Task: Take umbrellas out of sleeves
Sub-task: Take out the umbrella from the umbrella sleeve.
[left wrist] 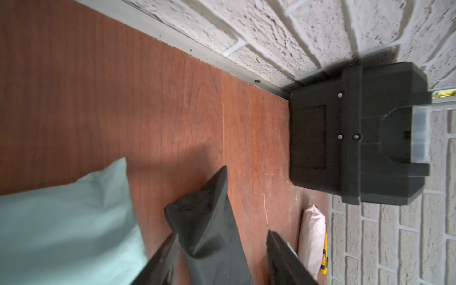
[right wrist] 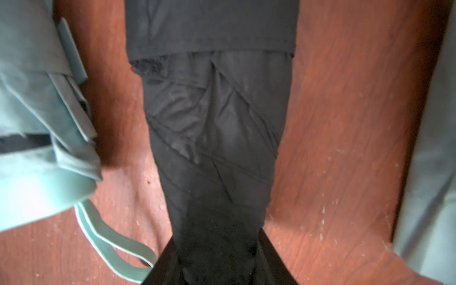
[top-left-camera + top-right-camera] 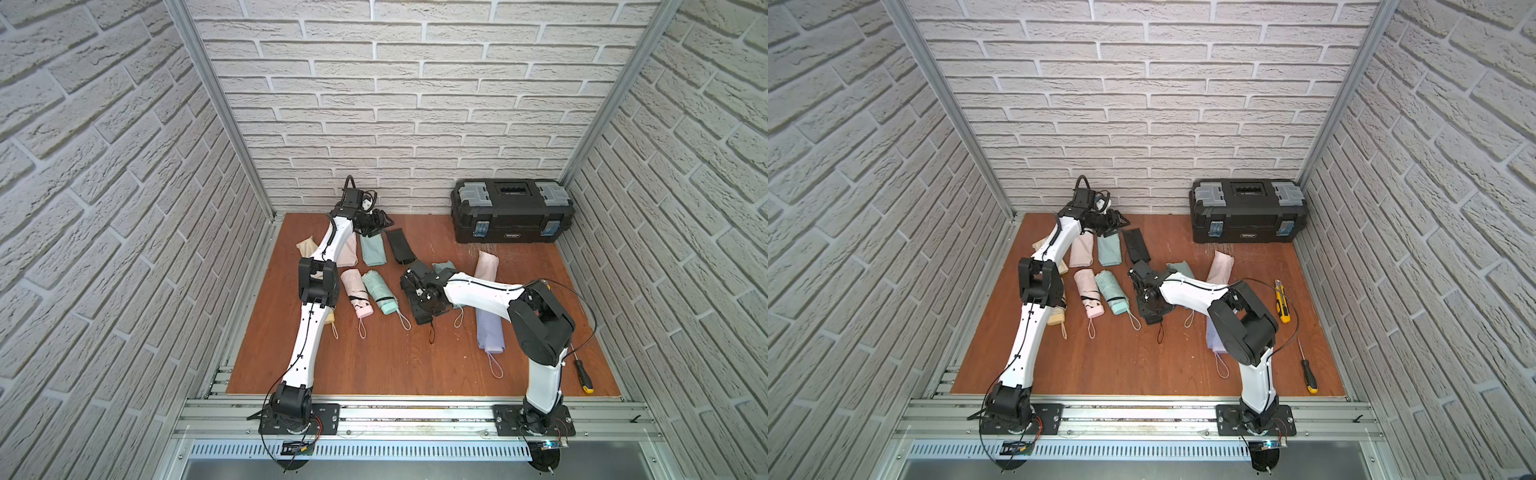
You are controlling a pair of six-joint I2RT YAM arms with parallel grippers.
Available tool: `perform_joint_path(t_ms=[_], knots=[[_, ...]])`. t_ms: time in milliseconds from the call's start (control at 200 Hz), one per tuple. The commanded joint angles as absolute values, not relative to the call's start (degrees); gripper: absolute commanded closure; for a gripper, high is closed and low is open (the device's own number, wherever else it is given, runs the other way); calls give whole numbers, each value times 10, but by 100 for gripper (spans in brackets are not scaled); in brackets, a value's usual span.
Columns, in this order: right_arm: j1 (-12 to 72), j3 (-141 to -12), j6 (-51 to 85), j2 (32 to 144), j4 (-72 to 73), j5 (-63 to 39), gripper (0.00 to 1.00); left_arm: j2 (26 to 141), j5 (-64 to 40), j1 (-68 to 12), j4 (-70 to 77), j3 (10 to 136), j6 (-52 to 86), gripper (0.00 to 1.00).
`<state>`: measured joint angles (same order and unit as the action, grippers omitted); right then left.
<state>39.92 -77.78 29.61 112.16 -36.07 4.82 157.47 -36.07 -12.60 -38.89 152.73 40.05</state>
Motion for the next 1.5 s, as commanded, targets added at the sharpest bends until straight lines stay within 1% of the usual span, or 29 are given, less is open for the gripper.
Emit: perform_joint_path(t_ms=[0, 325, 425, 450, 480, 565, 595, 735, 875, 1145, 1240, 1365, 1495], knots=[[400, -818, 290, 1150, -361, 54, 72, 1531, -344, -118, -395, 1541, 382, 39], [399, -900, 296, 1205, -377, 47, 72, 1433, -350, -107, -423, 1490, 367, 38], [400, -907, 300, 1204, -380, 43, 69, 1402, -354, -112, -419, 1452, 360, 39], [399, -906, 300, 1202, -379, 42, 67, 1392, -354, -113, -418, 1442, 357, 39], [399, -904, 299, 1199, -377, 39, 61, 1382, -354, -115, -414, 1429, 355, 39], [399, -893, 300, 1185, -374, 37, 42, 1360, -355, -121, -395, 1388, 355, 40], [399, -888, 297, 1177, -373, 39, 40, 1353, -354, -123, -391, 1376, 354, 41], [395, -867, 280, 1137, -377, 51, 39, 1348, -350, -146, -396, 1351, 339, 42], [384, -822, 269, 1053, -376, 61, 38, 1362, -357, -181, -399, 1331, 326, 43], [324, -625, 283, 895, -345, 64, 38, 1400, -360, -254, -442, 1339, 285, 43], [314, -560, 290, 848, -334, 62, 38, 1406, -346, -272, -462, 1339, 263, 43], [310, -495, 303, 792, -319, 63, 39, 1412, -324, -289, -489, 1349, 238, 44], [301, -444, 323, 751, -307, 48, 39, 1434, -318, -297, -537, 1397, 212, 44]])
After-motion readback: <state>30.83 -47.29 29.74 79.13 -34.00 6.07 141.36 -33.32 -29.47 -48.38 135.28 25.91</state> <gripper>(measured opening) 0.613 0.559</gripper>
